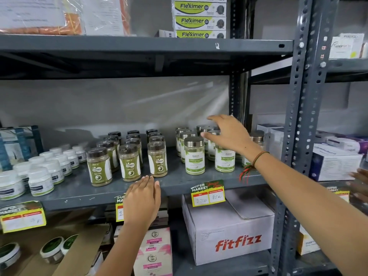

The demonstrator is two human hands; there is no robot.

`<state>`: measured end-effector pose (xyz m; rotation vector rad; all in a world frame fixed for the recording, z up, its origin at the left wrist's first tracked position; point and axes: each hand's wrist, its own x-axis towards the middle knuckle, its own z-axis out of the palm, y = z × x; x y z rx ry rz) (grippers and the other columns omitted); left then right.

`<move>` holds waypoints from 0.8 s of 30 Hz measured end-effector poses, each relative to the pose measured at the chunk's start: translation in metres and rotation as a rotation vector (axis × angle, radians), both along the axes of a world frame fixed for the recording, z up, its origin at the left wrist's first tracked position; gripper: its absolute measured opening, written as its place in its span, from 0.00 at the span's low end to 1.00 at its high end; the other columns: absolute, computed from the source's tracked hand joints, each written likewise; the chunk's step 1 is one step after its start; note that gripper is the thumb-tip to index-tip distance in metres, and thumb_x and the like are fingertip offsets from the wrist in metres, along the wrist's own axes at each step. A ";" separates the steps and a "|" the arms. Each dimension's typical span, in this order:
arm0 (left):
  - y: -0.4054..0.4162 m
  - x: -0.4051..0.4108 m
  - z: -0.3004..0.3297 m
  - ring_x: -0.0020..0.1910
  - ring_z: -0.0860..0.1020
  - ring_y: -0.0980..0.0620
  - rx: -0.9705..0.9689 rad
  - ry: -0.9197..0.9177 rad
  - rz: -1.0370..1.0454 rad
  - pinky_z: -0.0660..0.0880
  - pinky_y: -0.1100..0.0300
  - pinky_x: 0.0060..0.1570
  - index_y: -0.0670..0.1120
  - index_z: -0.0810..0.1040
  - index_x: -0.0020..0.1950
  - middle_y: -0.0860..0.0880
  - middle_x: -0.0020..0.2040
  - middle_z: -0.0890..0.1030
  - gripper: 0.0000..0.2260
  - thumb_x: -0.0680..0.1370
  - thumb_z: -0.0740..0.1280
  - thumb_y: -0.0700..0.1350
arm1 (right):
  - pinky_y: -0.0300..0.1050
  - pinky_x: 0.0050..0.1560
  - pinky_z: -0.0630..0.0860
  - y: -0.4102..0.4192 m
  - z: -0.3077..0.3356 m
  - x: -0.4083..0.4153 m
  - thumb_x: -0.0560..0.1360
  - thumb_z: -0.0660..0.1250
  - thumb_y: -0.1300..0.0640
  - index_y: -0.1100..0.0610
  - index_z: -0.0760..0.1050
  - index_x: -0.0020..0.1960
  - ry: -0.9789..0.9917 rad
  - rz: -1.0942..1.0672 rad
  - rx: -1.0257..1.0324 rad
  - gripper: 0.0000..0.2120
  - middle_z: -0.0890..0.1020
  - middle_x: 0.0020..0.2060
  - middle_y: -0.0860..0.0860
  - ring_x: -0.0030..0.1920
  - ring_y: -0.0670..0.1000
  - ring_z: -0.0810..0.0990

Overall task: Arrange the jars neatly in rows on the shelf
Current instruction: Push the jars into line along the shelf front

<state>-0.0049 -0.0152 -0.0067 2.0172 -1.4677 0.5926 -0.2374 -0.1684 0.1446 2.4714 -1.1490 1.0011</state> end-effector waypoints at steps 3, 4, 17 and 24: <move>-0.001 0.000 0.001 0.59 0.79 0.46 0.002 0.007 0.005 0.73 0.49 0.61 0.41 0.80 0.59 0.42 0.58 0.82 0.19 0.80 0.55 0.51 | 0.53 0.67 0.70 0.022 0.001 0.042 0.75 0.64 0.36 0.51 0.70 0.73 -0.020 0.159 -0.027 0.31 0.76 0.69 0.52 0.70 0.54 0.72; -0.001 0.001 0.001 0.59 0.79 0.46 0.002 0.007 0.004 0.73 0.49 0.61 0.41 0.79 0.59 0.43 0.58 0.82 0.19 0.80 0.56 0.51 | 0.52 0.67 0.71 0.027 -0.001 0.058 0.75 0.64 0.37 0.52 0.70 0.73 0.005 0.208 -0.009 0.31 0.76 0.69 0.52 0.69 0.54 0.72; -0.003 0.004 -0.001 0.59 0.79 0.47 -0.006 -0.007 -0.005 0.73 0.51 0.61 0.42 0.80 0.59 0.44 0.58 0.82 0.19 0.79 0.57 0.51 | 0.57 0.66 0.73 0.023 -0.017 0.152 0.72 0.69 0.38 0.50 0.67 0.75 0.252 0.254 0.305 0.35 0.74 0.71 0.55 0.69 0.60 0.74; -0.005 0.007 -0.004 0.59 0.79 0.48 -0.043 -0.022 -0.015 0.73 0.52 0.62 0.42 0.80 0.59 0.44 0.58 0.82 0.19 0.80 0.56 0.51 | 0.58 0.62 0.76 0.023 -0.014 0.147 0.69 0.72 0.36 0.50 0.71 0.73 0.234 0.221 0.302 0.37 0.78 0.67 0.57 0.66 0.61 0.77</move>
